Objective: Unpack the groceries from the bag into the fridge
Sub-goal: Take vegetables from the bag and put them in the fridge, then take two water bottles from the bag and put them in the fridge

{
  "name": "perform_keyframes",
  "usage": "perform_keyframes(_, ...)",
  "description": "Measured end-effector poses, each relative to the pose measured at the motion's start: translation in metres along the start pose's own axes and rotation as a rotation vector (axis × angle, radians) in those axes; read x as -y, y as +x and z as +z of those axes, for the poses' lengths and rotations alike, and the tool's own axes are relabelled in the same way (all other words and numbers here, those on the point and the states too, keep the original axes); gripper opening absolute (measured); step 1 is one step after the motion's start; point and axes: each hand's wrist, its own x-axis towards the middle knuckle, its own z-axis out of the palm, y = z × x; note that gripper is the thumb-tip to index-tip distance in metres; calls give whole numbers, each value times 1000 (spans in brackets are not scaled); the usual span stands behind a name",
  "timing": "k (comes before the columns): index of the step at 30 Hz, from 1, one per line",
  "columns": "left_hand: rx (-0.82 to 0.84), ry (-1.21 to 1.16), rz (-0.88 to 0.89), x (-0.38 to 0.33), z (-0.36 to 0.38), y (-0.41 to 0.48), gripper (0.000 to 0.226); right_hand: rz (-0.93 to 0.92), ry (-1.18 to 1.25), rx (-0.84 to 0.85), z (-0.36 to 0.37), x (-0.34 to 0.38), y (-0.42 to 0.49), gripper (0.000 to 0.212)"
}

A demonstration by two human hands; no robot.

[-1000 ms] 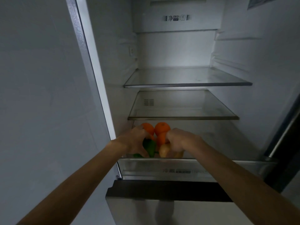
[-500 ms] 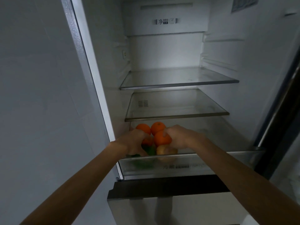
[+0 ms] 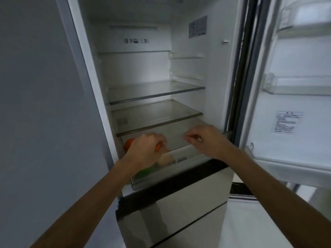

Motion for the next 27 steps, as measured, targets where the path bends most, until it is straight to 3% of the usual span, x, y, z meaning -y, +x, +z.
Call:
perform_keyframes(5,-14,-72,179,-57,8,-4,13,191,-119,1,-29,10,-83,17)
perform_keyframes(9,117,-220,309,-109,27,-5,11,415,-191,5,-57,15,-149,19)
perform_keyframes(13,127,-316,414,-167,43,-12,21,621,-263,16,-88,18,-214,26)
perform_keyframes(18,249,-296,567,-244,58,-17,23,815,-338,-15,-125,30,-295,28)
perform_keyframes(27,319,-313,804,-407,74,-58,24,1085,-366,-158,-192,43,-450,27)
